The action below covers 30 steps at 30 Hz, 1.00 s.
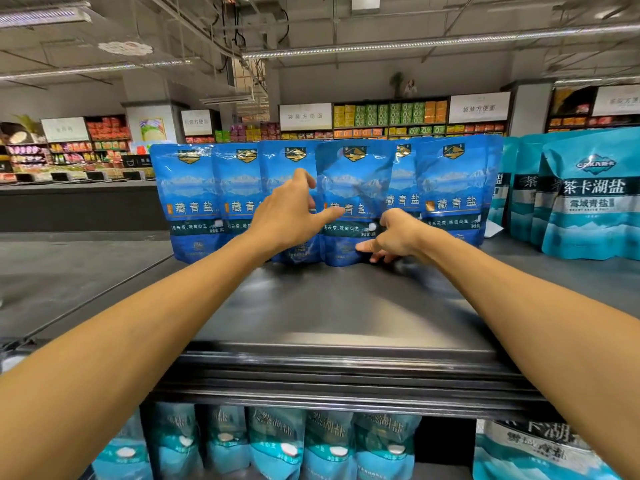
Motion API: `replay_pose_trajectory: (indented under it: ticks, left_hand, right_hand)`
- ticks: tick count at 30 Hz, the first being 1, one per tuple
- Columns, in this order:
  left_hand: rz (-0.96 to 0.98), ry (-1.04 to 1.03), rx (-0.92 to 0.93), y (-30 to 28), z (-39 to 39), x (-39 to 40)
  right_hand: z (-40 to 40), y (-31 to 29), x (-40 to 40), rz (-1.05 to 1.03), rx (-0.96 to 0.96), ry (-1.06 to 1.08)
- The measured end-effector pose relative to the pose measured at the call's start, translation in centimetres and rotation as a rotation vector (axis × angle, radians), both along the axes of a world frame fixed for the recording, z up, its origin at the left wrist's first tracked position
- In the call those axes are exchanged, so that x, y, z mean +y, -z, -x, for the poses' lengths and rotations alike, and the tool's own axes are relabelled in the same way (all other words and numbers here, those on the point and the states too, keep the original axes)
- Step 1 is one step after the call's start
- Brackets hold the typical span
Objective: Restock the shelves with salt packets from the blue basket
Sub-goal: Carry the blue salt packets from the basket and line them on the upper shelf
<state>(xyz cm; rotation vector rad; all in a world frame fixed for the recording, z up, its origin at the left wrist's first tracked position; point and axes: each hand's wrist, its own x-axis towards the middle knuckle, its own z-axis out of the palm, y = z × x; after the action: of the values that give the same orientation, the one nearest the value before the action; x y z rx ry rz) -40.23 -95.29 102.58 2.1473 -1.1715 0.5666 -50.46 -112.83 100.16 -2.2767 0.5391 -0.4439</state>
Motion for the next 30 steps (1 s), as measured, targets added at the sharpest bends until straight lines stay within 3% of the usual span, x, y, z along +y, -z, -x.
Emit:
replay_pose_trajectory:
  ticks: [7,13,21,30]
  left_hand:
    - [0.014,0.041,0.014,0.9,0.6,-2.5]
    - [-0.026,0.063,-0.08,2.3,0.4,-3.0]
    - [-0.079,0.03,-0.038,2.9,0.7,-3.2]
    - [-0.112,0.032,-0.072,2.8,1.2,-2.8]
  right_hand:
    - [0.1,0.0,-1.0,0.143,0.026,-0.012]
    - [0.3,0.1,-1.1,0.245,0.063,-0.022]
    - [0.6,0.5,-1.2,0.139,-0.086,-0.067]
    - [0.4,0.3,-1.4,0.153,-0.115,0.06]
